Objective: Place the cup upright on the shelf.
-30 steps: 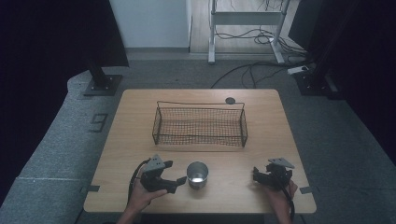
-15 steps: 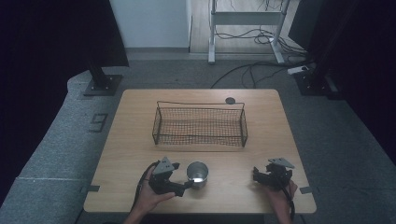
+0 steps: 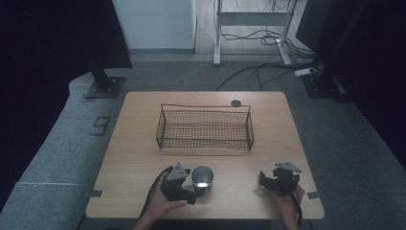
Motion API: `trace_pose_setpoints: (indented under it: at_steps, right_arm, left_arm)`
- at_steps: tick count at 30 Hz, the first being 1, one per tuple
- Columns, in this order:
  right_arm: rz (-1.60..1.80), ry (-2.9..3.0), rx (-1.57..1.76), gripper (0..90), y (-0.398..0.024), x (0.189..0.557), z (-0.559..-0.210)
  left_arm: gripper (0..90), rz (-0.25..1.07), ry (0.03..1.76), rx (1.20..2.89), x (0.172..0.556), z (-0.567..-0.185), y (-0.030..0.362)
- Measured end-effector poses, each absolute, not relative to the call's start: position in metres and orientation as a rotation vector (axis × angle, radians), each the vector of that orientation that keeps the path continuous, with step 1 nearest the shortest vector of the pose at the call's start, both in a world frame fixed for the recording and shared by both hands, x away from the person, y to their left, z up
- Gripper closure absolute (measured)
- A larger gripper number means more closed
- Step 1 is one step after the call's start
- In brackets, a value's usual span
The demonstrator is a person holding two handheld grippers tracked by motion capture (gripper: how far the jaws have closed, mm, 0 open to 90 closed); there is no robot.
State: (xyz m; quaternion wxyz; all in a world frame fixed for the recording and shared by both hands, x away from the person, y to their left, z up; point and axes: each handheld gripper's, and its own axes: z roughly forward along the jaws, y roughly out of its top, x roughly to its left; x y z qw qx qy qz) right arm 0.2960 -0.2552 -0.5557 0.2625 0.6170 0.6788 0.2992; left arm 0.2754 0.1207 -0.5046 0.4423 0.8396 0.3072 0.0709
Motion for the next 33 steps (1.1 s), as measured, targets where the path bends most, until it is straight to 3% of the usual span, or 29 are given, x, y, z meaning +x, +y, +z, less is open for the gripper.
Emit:
trace_pose_setpoints:
  at_steps: [13, 25, 33]
  right_arm:
    - [0.812, 1.838, 1.666, 8.7, -0.255, 0.296, -0.556]
    - [0.813, 1.838, 1.665, 8.9, -0.255, 0.296, -0.556]
    - [0.813, 1.838, 1.665, 8.9, -0.255, 0.296, -0.556]
  left_arm:
    - [7.3, 0.227, 0.741, 2.099, 0.281, -0.510, 0.096]
    - [18.8, 0.261, 0.723, 2.110, 0.283, -0.516, 0.096]
    - [18.9, 0.247, 0.739, 2.062, 0.286, -0.511, 0.105]
